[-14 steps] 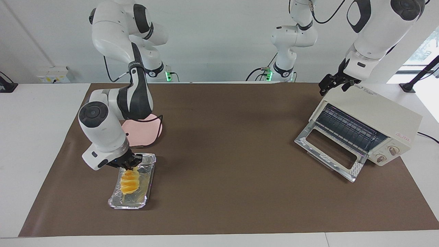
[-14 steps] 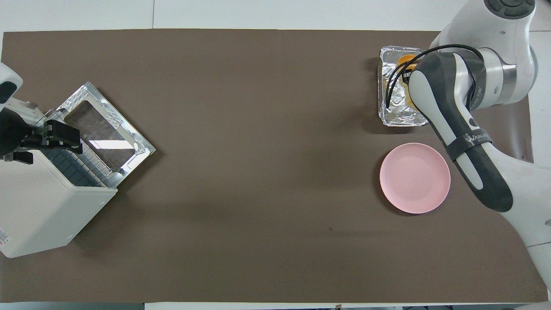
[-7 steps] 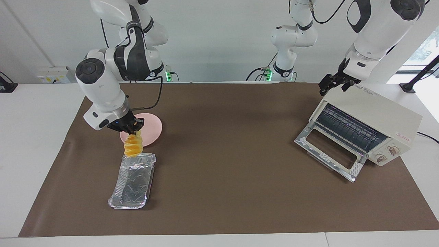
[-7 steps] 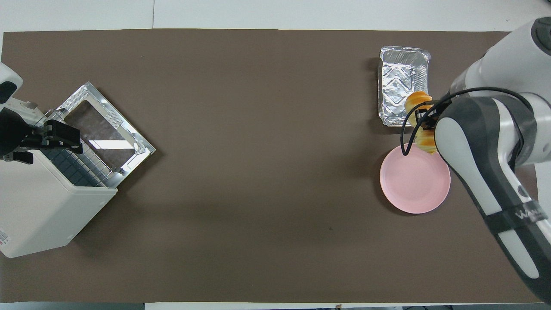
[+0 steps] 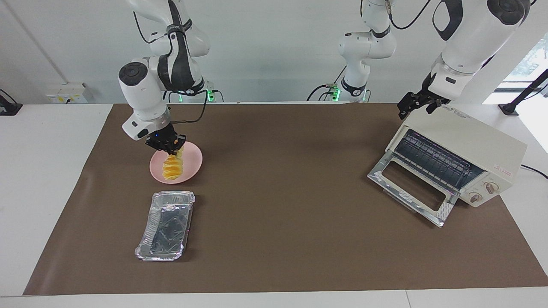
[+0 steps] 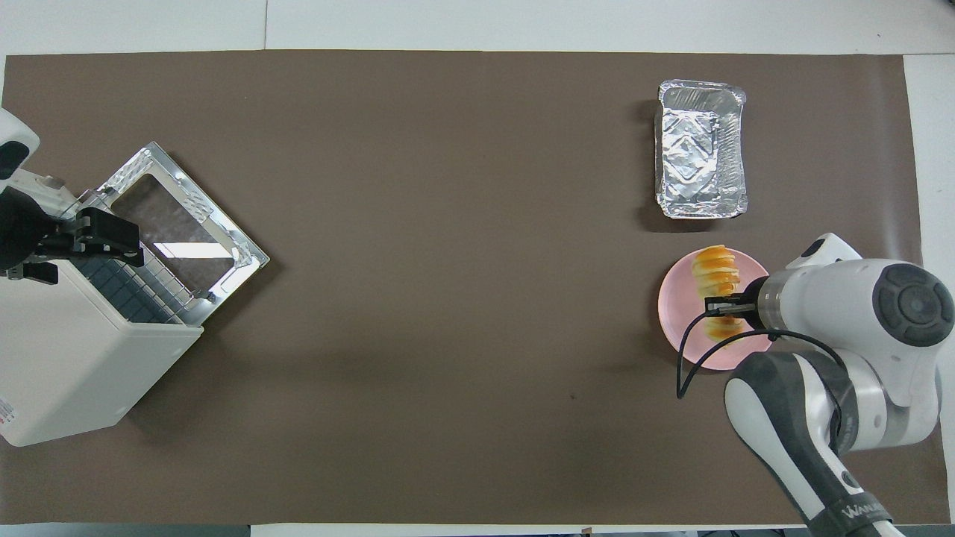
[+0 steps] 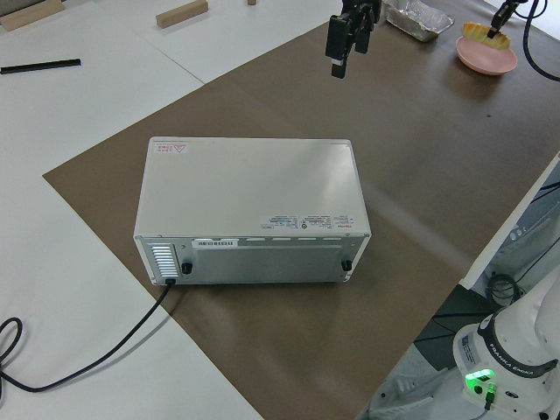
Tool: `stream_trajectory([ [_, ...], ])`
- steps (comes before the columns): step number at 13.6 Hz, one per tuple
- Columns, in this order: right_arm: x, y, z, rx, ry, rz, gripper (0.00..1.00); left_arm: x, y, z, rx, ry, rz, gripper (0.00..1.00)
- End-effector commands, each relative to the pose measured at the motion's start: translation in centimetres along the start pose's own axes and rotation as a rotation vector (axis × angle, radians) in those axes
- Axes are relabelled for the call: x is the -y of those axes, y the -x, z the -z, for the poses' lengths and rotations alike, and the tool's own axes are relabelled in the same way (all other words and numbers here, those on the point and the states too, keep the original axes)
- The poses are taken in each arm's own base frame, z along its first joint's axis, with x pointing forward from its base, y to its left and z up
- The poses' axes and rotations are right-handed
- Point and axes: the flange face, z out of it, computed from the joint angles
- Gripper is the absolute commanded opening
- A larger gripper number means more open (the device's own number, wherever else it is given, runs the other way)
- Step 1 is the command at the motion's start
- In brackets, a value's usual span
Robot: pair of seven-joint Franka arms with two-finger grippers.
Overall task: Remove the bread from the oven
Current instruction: 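Carry the bread rolls onto the pink plate with the right gripper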
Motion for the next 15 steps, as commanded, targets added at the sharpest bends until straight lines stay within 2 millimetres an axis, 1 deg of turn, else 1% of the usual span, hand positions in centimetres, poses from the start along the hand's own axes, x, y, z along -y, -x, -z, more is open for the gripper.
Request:
stream_trajectory([
  [1, -0.3, 2.1, -1.0, -0.027, -0.008, -0.021, 0.00, 0.3, 0.5, 0.5, -0.008, 0.022, -0.003, 1.00],
  [3, -0.2, 2.4, -1.7, -0.043, -0.009, -0.021, 0.00, 0.3, 0.5, 0.5, -0.007, 0.022, -0.005, 1.00],
  [5, -0.2, 2.3, -1.8, -0.044, -0.009, -0.018, 0.00, 0.3, 0.5, 0.5, -0.005, 0.022, -0.006, 1.00],
  [6, -0.2, 2.3, -1.9, -0.042, -0.009, -0.018, 0.30, 0.3, 0.5, 0.5, -0.005, 0.022, -0.006, 1.00],
  [7, -0.3, 2.3, -1.8, -0.040, -0.009, -0.021, 0.99, 0.3, 0.6, 0.5, -0.005, 0.022, -0.006, 1.00],
  [9, -0.2, 1.9, -1.4, -0.040, -0.009, -0.008, 1.00, 0.3, 0.6, 0.5, -0.004, 0.021, -0.006, 1.00],
  [10, -0.2, 1.2, -0.5, -0.042, -0.009, -0.006, 1.00, 0.3, 0.6, 0.5, -0.005, 0.022, -0.006, 1.00],
  [11, -0.2, 0.4, 0.9, -0.010, -0.008, -0.007, 1.00, 0.3, 0.6, 0.4, -0.004, 0.021, -0.006, 1.00],
  [12, -0.3, -1.0, 2.8, 0.021, -0.009, -0.010, 1.00, 0.3, 0.6, 0.5, -0.005, 0.022, -0.006, 1.00],
  [15, -0.9, -5.1, 10.5, 0.055, -0.012, -0.022, 1.00, 0.4, 0.8, 0.5, -0.001, 0.021, 0.000, 1.00],
])
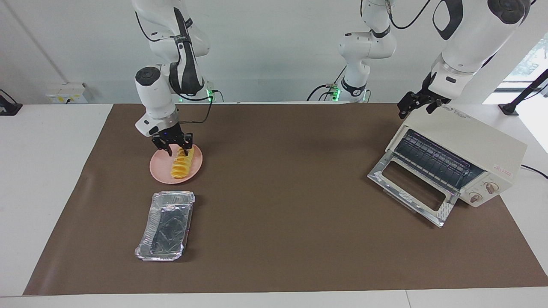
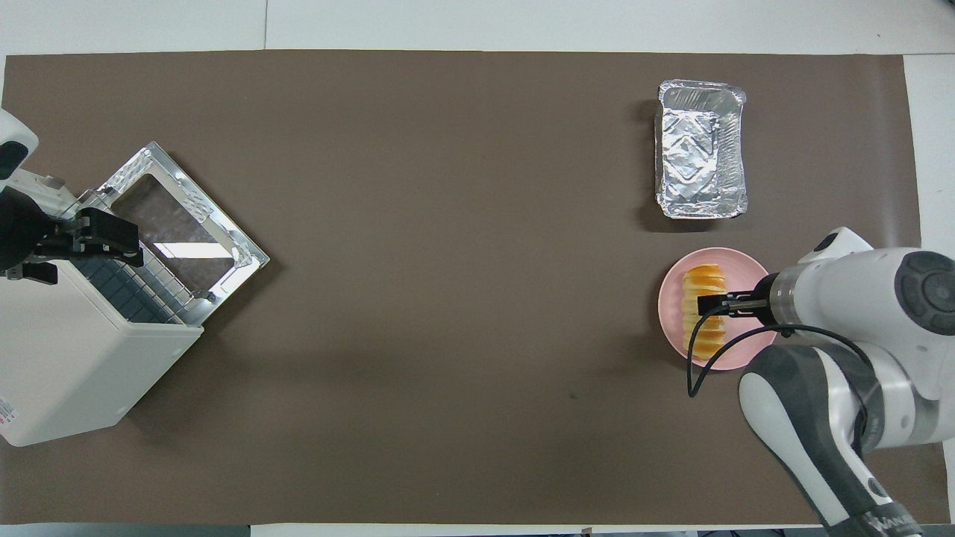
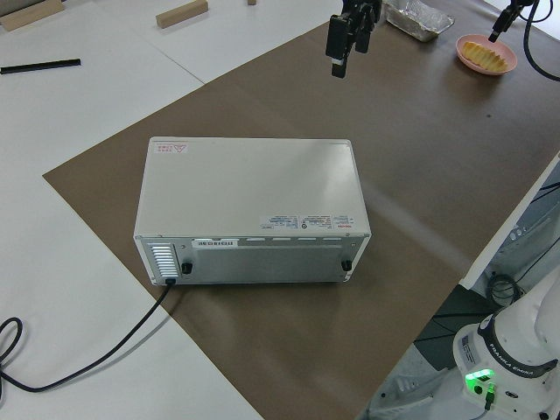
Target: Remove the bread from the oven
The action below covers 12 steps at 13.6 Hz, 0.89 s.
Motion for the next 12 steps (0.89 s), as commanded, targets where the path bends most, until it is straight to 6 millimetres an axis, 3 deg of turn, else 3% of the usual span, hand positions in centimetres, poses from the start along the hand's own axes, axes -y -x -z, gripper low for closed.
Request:
stream_trajectory([
  [1, -0.8, -2.9, 7.0, 0.018, -0.016, -0.010, 1.00, 0.3, 0.7, 0.4, -0.003, 0.020, -0.003, 1.00],
  [3, -0.8, -3.5, 11.4, 0.030, -0.017, 0.054, 1.00, 0.7, 0.7, 0.5, 0.000, 0.020, 0.006, 1.00],
  [6, -2.5, -3.1, 16.0, 0.082, -0.023, 0.142, 1.00, 0.7, 0.7, 0.5, 0.000, 0.020, 0.009, 1.00],
  [10, -5.8, -3.8, 21.1, 0.152, -0.036, 0.176, 1.00, 0.7, 0.7, 0.4, 0.001, 0.019, 0.006, 1.00],
  [12, -6.4, -4.5, 22.1, 0.140, -0.028, 0.182, 1.00, 0.7, 0.7, 0.5, 0.000, 0.020, 0.007, 1.00],
])
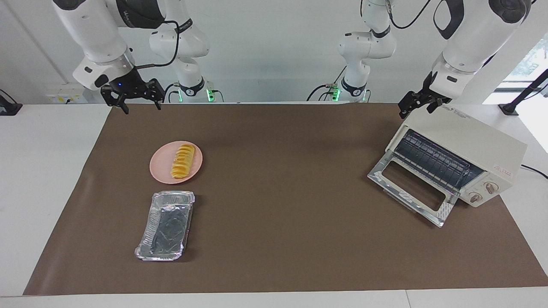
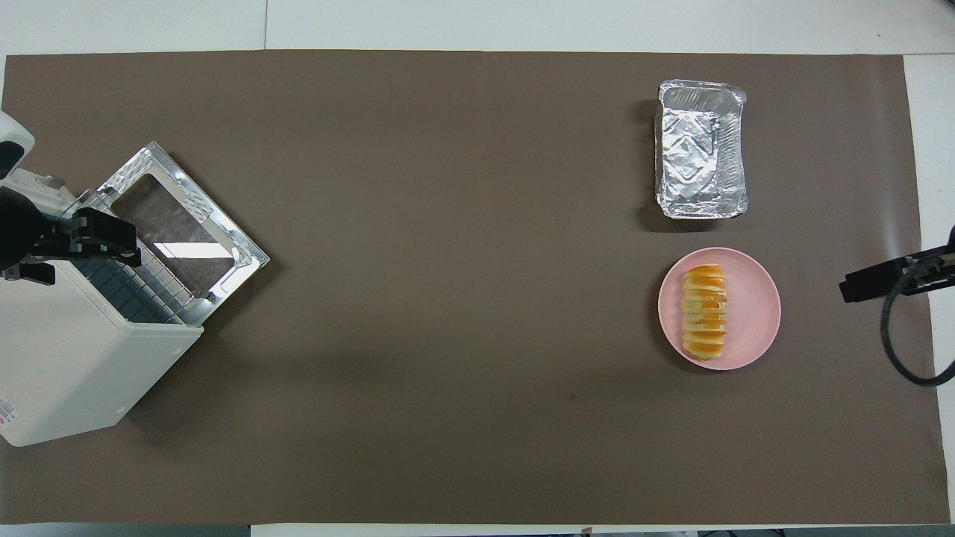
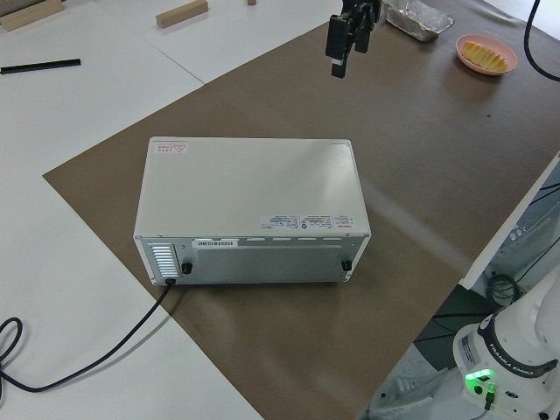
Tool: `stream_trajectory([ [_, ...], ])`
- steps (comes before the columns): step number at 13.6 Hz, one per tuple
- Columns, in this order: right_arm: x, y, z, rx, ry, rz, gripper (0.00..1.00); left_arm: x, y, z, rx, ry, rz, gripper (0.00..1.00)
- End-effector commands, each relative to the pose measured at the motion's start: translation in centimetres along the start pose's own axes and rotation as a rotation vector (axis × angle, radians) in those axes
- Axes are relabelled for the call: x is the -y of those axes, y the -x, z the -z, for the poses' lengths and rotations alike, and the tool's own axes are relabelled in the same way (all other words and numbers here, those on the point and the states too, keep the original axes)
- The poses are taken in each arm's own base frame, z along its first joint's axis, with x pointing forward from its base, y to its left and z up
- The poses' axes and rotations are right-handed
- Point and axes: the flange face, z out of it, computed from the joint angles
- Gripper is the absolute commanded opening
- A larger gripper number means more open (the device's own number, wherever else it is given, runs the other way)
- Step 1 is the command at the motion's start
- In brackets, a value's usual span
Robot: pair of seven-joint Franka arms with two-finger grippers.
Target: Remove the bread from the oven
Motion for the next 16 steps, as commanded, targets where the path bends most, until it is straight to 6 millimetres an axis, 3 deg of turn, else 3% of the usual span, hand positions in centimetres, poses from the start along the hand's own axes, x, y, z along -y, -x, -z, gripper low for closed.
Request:
stream_trajectory([
  [1, -1.4, -1.5, 1.0, -0.004, -0.007, 0.012, 1.00, 0.5, 0.7, 0.4, -0.001, 0.019, 0.004, 1.00],
  [4, -1.0, -2.2, -0.5, -0.013, -0.003, -0.005, 1.00, 0.5, 0.7, 0.3, 0.002, 0.019, 0.004, 1.00],
  [16, -1.7, -2.0, -0.2, -0.014, -0.002, -0.026, 1.00, 0.5, 0.7, 0.4, -0.001, 0.019, 0.004, 1.00],
])
